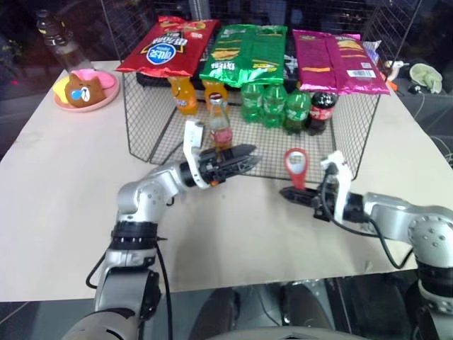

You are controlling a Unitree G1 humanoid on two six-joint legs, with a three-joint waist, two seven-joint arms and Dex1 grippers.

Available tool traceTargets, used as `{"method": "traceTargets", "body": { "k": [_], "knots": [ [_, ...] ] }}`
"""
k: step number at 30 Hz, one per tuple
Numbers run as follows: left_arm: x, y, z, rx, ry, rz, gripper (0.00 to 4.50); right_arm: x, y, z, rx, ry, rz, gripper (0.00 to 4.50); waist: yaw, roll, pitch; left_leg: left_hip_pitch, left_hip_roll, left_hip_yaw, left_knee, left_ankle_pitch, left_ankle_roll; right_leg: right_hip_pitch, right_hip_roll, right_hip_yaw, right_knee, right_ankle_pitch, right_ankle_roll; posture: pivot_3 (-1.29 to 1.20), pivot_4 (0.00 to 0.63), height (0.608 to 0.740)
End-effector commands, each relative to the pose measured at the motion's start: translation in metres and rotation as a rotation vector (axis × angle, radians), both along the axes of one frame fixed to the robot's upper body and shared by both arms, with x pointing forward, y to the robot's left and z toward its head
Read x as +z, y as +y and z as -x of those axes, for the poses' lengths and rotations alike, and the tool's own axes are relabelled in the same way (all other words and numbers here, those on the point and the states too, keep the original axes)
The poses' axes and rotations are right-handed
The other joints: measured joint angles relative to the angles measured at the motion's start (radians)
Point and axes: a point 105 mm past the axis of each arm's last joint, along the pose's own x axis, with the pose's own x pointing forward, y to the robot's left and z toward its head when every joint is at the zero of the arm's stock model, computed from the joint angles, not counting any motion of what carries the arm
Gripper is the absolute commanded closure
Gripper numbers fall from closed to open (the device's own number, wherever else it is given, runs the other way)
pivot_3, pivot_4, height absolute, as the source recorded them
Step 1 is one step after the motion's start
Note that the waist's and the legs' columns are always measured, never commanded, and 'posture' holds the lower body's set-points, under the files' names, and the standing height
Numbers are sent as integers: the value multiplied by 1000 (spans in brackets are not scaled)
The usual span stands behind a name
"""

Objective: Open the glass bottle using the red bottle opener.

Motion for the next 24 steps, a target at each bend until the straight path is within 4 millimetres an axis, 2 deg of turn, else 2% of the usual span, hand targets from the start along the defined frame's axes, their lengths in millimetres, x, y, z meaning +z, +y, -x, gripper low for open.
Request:
{"method": "traceTargets", "body": {
  "k": [1,5,6,9,12,18,24],
  "knots": [
    [13,3,10,140,-194,-52,297,15,-15,1,-88,-97,5,4500,0,0,0,0,0,0,0,0,0,0,0,1,0,0,0,0,150,740],
    [13,10,16,359,-317,-88,297,14,-26,0,-164,-106,0,4500,4,0,0,1,1,1,0,0,0,0,0,2,1,0,0,0,150,740],
    [13,14,14,443,-355,-101,132,13,-29,-1,-182,-106,1,4500,6,0,0,1,1,1,0,0,0,1,0,2,1,0,0,0,150,740],
    [10,24,6,635,-386,-92,132,11,-32,-4,-211,-107,-1,4500,15,0,0,2,1,2,0,0,0,1,1,3,2,0,0,0,150,740],
    [7,24,-4,765,-452,-141,132,9,-32,-8,-225,-109,3,4500,27,0,0,2,1,4,1,0,0,1,2,4,2,0,0,0,150,740],
    [2,24,-41,875,-491,-207,132,9,-31,-13,-233,-117,-1,4500,40,0,0,2,-1,4,2,0,0,1,2,3,4,0,1,0,150,740],
    [-10,19,-74,878,-472,-226,132,12,-30,-13,-242,-128,-8,4500,32,0,0,2,-1,4,1,0,0,0,3,3,4,0,1,0,150,740]
  ]
}}
